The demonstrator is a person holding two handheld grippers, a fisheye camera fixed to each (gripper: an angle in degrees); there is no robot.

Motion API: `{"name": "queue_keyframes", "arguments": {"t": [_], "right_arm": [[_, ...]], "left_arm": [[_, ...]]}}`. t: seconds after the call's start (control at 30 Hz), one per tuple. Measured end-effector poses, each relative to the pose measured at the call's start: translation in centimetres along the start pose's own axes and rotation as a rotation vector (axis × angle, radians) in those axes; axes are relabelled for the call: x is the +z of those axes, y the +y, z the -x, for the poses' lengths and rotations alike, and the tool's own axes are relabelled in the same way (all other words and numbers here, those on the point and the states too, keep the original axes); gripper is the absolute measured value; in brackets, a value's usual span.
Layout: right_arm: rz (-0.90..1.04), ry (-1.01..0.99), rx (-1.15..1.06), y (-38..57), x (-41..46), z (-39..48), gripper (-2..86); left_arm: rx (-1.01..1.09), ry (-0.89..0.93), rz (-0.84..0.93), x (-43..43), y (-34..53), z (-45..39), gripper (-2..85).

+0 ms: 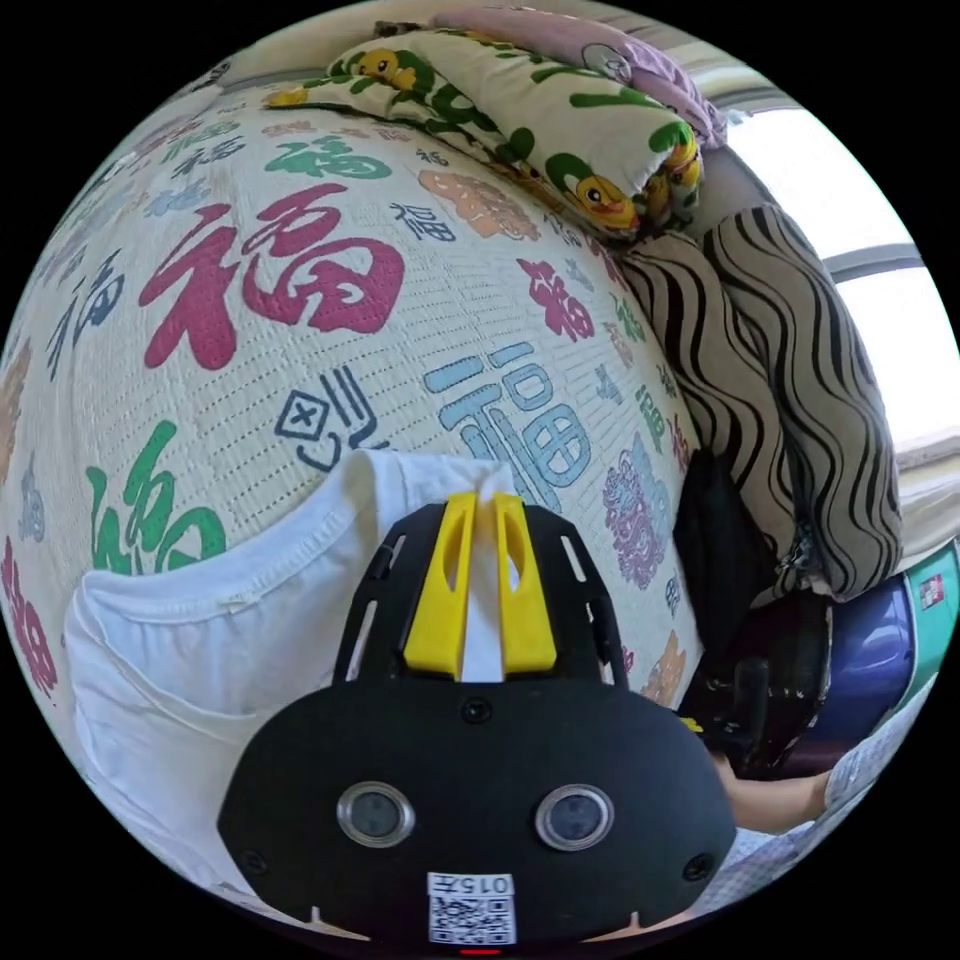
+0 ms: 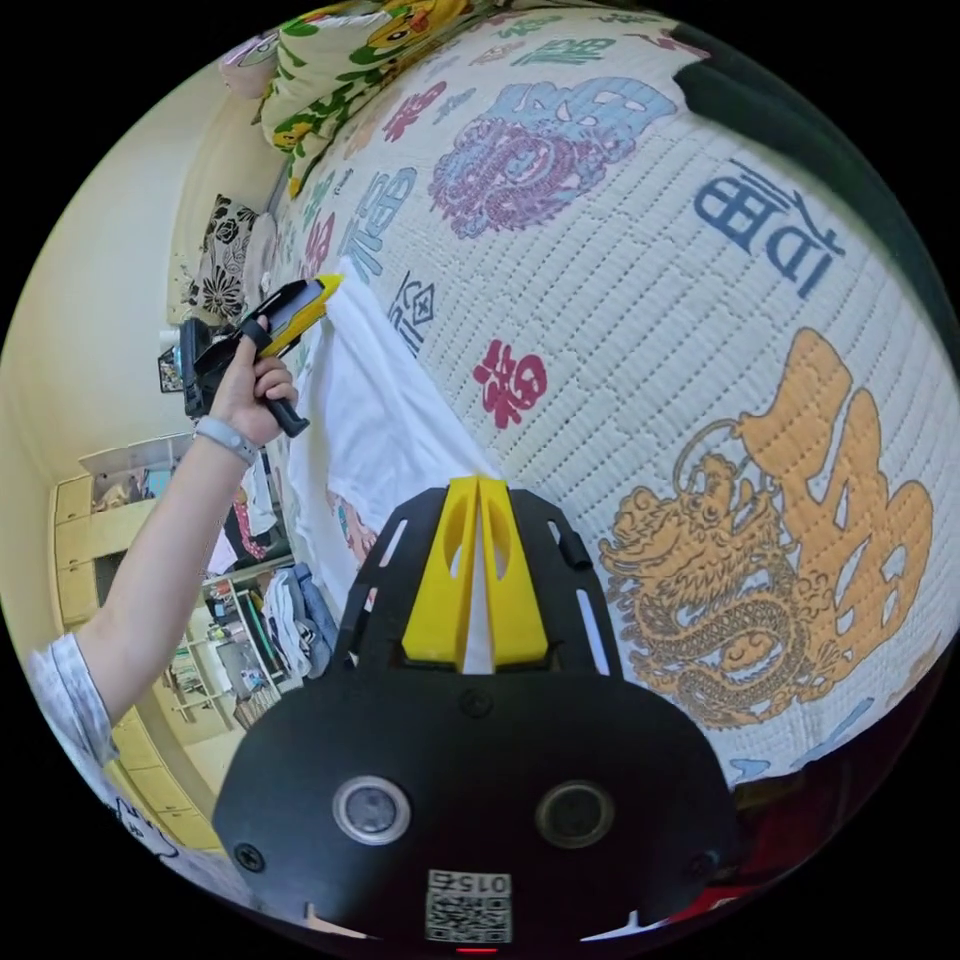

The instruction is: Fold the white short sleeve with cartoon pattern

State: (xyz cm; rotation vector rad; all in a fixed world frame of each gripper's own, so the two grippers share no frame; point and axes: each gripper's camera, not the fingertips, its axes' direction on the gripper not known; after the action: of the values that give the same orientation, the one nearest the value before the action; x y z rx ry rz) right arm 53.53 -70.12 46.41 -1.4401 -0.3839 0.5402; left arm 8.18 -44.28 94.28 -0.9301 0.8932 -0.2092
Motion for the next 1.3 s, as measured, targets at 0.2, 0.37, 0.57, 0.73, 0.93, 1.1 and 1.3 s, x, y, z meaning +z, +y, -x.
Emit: {"name": "queue_keyframes", "arguments": {"t": [0.2,0.37,0.57,0.73,0.93,1.1,1.3], "right_arm": [[-0.038,0.007,-0.217,0.8,-1.1,7.0,-0.5],[0.176,0.151,-0.376,1.4,3.2,13.5,-0.5],[0.352,0.272,-0.489,2.6,5.2,20.2,-0.3],[0.313,0.260,-0.800,3.0,5.1,31.9,1.1],[0.441,0.231,-1.122,4.5,13.5,47.2,6.0],[0.633,0.183,-1.171,7.0,22.5,57.0,7.0],[0.753,0.497,-1.291,11.3,31.3,64.0,9.7]], "left_arm": [[0.053,-0.098,-0.097,-7.3,8.3,-0.8,2.4],[-0.044,-0.160,0.023,-8.9,15.6,1.2,4.7],[-0.067,-0.249,0.076,-10.3,20.6,3.1,2.9],[-0.389,-0.336,-0.288,-18.8,28.9,5.7,3.9],[-0.897,-0.347,-0.515,-25.7,42.6,12.6,7.5],[-1.004,-0.255,-0.571,-26.1,46.7,15.8,9.0],[-1.053,-0.215,-0.555,-25.4,48.8,17.0,5.5]]}}
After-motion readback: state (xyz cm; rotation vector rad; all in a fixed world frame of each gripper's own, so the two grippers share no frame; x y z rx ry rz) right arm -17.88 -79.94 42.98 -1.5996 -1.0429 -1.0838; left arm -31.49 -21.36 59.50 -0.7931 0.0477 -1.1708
